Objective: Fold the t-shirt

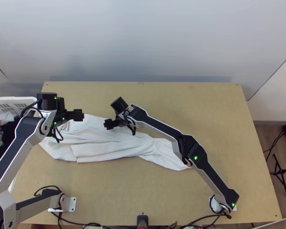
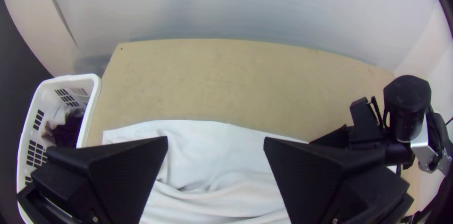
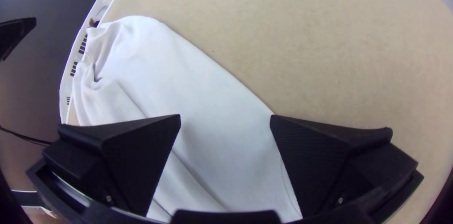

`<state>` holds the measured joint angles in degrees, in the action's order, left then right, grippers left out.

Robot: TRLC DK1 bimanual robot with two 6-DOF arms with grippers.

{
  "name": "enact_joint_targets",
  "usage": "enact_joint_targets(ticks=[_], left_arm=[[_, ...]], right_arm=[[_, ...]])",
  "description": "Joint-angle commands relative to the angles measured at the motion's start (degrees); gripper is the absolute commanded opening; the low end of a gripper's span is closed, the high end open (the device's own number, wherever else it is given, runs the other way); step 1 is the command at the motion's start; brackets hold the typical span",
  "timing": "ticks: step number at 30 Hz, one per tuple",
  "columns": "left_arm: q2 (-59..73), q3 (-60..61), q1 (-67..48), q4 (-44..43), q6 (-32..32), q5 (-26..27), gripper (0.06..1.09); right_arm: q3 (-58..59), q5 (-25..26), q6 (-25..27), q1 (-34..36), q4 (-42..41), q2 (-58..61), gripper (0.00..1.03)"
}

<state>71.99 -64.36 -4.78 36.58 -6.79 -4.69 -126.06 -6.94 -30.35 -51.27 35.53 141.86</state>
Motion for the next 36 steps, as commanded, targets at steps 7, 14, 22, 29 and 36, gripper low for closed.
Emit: enact_joint_targets(ticks=[7, 14, 22, 29, 36], left_arm=[[0.3, 0.4, -0.2, 0.0, 0.1, 0.1, 1.04], [0.4, 0.5, -0.4, 0.0, 0.0, 0.1, 1.04], [0.3, 0.8, -0.4, 0.0, -0.2, 0.1, 1.04], [0.2, 0.7, -0.7, 0.0, -0.4, 0.1, 1.04], [-0.2, 0.8, -0.6, 0.1, -0.4, 0.1, 1.04]], right_arm=[[0.4, 4.9, 2.5, -0.2, -0.5, -0.3, 0.91], [0.6, 6.1, 2.8, -0.1, -0.6, -0.4, 0.93], [2.7, 6.9, 2.8, -0.8, -0.2, -1.1, 0.86], [3.0, 6.9, 2.8, -2.4, -0.7, -2.0, 0.43], [4.0, 6.4, 2.8, -3.6, -0.7, -5.2, 0.03]])
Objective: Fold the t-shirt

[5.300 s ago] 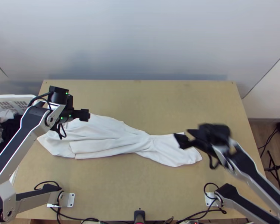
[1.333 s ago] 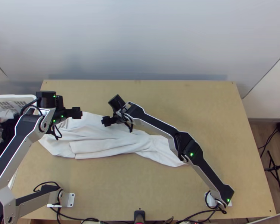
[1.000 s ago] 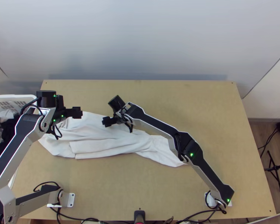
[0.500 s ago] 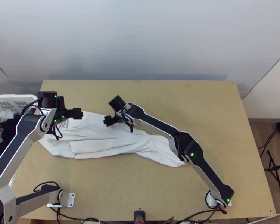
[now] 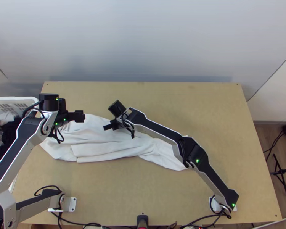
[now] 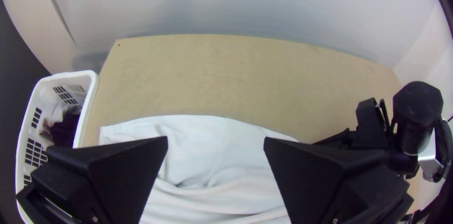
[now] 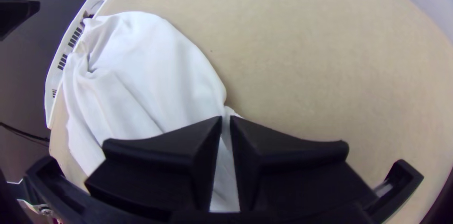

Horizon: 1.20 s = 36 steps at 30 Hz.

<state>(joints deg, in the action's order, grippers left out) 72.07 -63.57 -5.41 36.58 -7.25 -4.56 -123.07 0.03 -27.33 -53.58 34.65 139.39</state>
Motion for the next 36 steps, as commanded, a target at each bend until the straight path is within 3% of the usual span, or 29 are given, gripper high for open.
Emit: enact_joint_targets(ticks=[1, 4, 11, 15, 24, 28, 29, 30, 33, 34, 36], left_arm=[[-0.3, 0.1, 0.0, 0.1, 0.0, 0.0, 1.04], [-0.4, 0.2, 0.1, 0.2, 0.1, 0.0, 1.04], [0.0, 0.0, 0.5, 0.0, 0.4, 0.0, 1.04], [0.5, -1.1, 0.4, 0.0, 0.4, 0.0, 1.04], [0.9, -1.1, 1.0, 0.0, 1.2, 0.0, 1.04], [1.6, -1.1, 0.6, -0.1, 0.9, 0.0, 1.04], [1.7, -1.2, 0.6, -0.1, 0.8, 0.0, 1.04], [1.8, -1.3, 0.6, -0.1, 0.8, 0.0, 1.04], [1.8, -1.4, 0.7, -0.1, 0.9, 0.0, 1.04], [1.8, -1.4, 0.8, -0.1, 1.0, 0.0, 1.04], [1.8, -1.3, 0.9, -0.1, 1.0, 0.0, 1.04]], right_arm=[[1.3, -1.5, -0.6, -1.9, 0.7, -4.0, 0.03], [3.9, -6.3, -2.5, -4.1, 2.3, -9.8, 0.03], [10.9, -22.3, -12.0, -5.4, 8.5, -16.7, 0.03], [18.2, -23.9, -11.7, -6.1, 11.7, -17.0, 0.03], [33.8, -28.4, -12.0, -8.6, 11.7, -17.4, 0.03], [36.1, -28.1, -10.6, -9.7, 9.8, -17.1, 0.03], [35.6, -26.8, -9.6, -9.8, 9.6, -17.8, 0.06], [35.4, -25.3, -8.8, -9.8, 9.2, -18.9, 0.2], [35.6, -23.5, -6.9, -9.7, 6.4, -24.3, 0.9], [34.6, -21.9, -5.5, -9.8, 6.4, -25.8, 0.98], [33.5, -17.2, -1.8, -10.0, 6.3, -29.9, 0.98]])
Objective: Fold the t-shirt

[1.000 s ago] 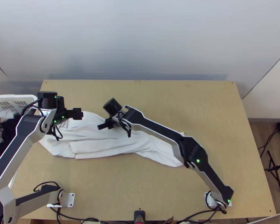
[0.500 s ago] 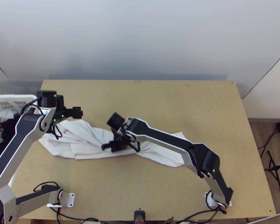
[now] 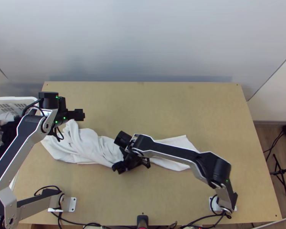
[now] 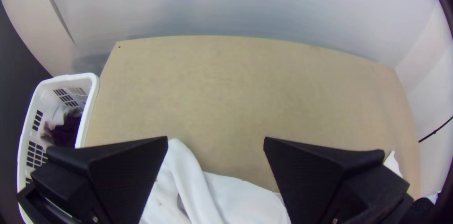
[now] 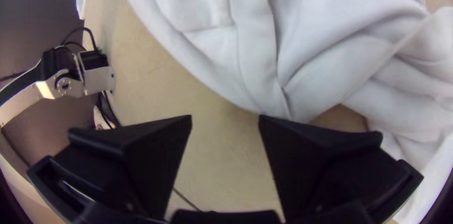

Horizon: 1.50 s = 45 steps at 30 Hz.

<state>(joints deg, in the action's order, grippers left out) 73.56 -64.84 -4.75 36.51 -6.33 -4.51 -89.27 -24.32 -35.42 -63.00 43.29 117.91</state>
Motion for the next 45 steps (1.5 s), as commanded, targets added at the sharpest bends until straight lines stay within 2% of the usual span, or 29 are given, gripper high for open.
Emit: enact_joint_targets(ticks=[1, 4, 6, 8, 15, 17, 19, 22, 24, 26, 27, 34, 45], left_arm=[[0.3, 0.1, 0.3, 0.0, 0.1, -0.1, 1.04], [0.5, 0.2, 0.3, 0.0, 0.1, -0.1, 1.04], [0.8, 0.1, 0.2, -0.3, 0.0, -0.1, 1.04], [0.9, 0.1, -0.1, -1.0, -0.2, -0.1, 1.04], [0.9, -0.9, 2.3, -2.1, 0.0, -0.3, 1.04], [1.0, -1.3, 4.1, -2.1, 0.4, -2.3, 1.04], [1.0, -1.6, 5.7, -2.1, 1.2, -5.2, 1.04], [1.7, -1.7, 10.2, -2.5, 1.2, -7.0, 1.04], [2.4, -2.0, 13.5, -2.7, 0.8, -7.0, 1.04], [2.6, -2.0, 15.7, -2.8, 0.5, -7.0, 1.04], [2.6, -1.9, 16.3, -2.8, 0.4, -7.0, 1.04], [2.5, -1.8, 17.6, -3.0, 0.4, -7.0, 1.04], [2.6, -1.9, 17.5, -4.3, 0.6, -6.8, 1.04]], right_arm=[[-1.1, 8.9, 7.7, -0.6, -2.3, -10.0, 0.97], [-4.0, 11.3, 11.5, -1.0, -2.4, -12.9, 0.92], [-4.4, 13.9, 15.9, -1.9, -3.5, -13.9, 0.91], [-3.0, 16.8, 21.4, -3.4, -7.7, -14.9, 0.87], [2.4, 21.1, 34.8, -6.6, -24.2, -13.7, 0.86], [4.2, 23.6, 38.1, -7.1, -29.7, -12.5, 0.86], [4.9, 24.8, 40.7, -7.2, -32.6, -10.7, 0.86], [5.1, 28.3, 44.4, -7.4, -37.0, -7.3, 0.86], [4.2, 29.3, 44.5, -7.4, -39.9, -5.2, 0.82], [2.7, 29.3, 44.3, -7.5, -40.3, -3.7, 0.67], [1.8, 29.3, 44.1, -7.6, -40.5, -2.9, 0.64], [-3.4, 29.3, 42.4, -7.6, -40.5, 1.7, 0.64], [-6.0, 29.3, 42.4, -7.7, -39.9, 6.1, 0.64]])
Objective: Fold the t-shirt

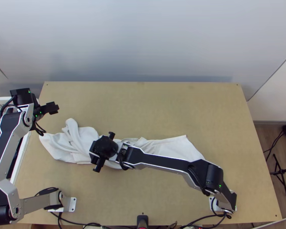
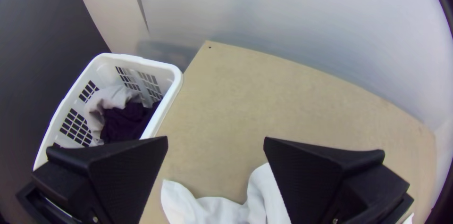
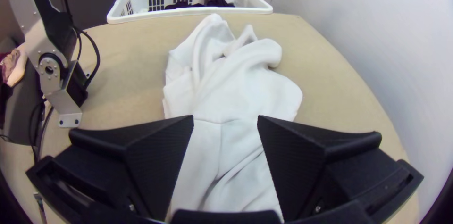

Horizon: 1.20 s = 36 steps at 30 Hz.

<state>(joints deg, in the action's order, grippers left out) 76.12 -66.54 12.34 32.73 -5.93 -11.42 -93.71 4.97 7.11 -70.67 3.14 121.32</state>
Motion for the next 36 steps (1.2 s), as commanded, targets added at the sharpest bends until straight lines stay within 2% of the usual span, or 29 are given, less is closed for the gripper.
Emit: enact_joint_targets(ticks=[1, 9, 11, 12, 29, 31, 33, 36], left_arm=[[0.1, -0.1, 0.3, -0.5, 0.3, 0.1, 1.04], [0.4, -0.3, 0.4, -0.4, 1.0, 0.2, 1.04], [0.6, -0.6, 0.4, -0.4, 1.1, 0.2, 1.04], [0.6, -0.8, 0.4, -0.4, 1.1, 0.2, 1.04], [1.1, -0.6, 0.4, -0.2, 1.2, 0.2, 1.04], [1.1, -0.5, 0.4, -0.1, 1.3, 0.2, 1.04], [1.1, -0.5, 0.4, -0.1, 1.3, 0.2, 1.04], [1.1, -0.6, 0.5, -0.2, 1.3, 0.2, 1.04]], right_arm=[[-1.6, 0.0, -0.2, 0.1, 0.3, 3.1, 0.64], [-1.9, 0.0, -1.3, 0.0, 0.2, 5.2, 0.64], [-2.2, 0.0, -0.9, 0.0, -0.1, 5.7, 0.54], [-2.6, 0.0, -0.9, 0.1, -0.1, 5.9, 0.52], [-4.4, 0.0, -0.8, 1.2, -0.1, 8.5, 0.51], [-4.4, 0.0, -0.8, 1.2, -0.1, 8.2, 0.3], [-3.9, 0.0, -1.1, 1.3, -0.1, 7.1, 0.06], [-3.2, 0.1, -4.0, 2.2, -0.1, 5.2, 0.03]])
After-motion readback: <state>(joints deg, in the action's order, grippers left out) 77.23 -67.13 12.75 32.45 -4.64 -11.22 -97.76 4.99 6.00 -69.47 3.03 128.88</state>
